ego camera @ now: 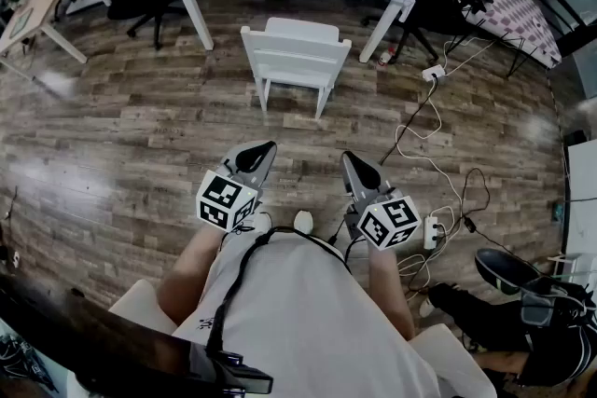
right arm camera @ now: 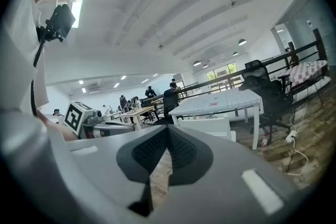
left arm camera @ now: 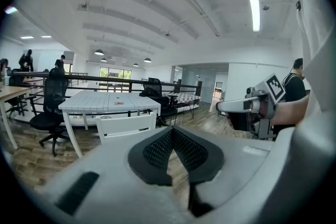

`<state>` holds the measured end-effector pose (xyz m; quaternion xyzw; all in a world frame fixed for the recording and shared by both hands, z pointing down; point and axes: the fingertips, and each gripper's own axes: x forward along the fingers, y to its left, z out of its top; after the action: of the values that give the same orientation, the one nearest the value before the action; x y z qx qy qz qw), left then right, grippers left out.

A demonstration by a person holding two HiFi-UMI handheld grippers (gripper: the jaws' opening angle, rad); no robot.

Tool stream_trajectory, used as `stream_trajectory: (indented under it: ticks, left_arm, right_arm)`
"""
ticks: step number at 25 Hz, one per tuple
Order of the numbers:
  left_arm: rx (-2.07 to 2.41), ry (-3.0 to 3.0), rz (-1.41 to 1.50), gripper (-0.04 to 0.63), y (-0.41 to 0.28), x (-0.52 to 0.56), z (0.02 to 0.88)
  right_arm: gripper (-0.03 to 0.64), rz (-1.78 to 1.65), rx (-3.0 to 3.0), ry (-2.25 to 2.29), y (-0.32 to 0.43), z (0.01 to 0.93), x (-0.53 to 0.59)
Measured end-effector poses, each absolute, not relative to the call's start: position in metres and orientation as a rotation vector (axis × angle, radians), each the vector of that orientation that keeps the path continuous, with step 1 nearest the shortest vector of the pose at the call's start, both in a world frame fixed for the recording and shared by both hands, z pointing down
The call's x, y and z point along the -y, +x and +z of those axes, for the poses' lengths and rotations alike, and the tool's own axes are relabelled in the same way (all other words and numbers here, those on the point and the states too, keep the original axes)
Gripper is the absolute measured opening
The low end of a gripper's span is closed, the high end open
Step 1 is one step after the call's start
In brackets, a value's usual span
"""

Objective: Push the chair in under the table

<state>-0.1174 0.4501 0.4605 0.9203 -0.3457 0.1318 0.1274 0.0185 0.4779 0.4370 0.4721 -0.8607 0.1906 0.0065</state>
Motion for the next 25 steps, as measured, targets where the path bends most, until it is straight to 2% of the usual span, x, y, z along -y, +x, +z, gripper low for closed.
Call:
stream_trajectory:
  ticks: [9, 25]
  left_arm:
    - [1.033, 2.662, 0.404, 0.006, -0.119, -0.446, 0.464]
    - [1.089, 2.644, 0.424, 0.006, -0.08, -0.454, 0.472]
  right_arm:
    - [0.005, 0.586, 2.692, 1.435, 0.018, 0.441, -0.474]
    - [0.006, 0.685, 2.746, 1.277, 0.05, 0.458, -0.486]
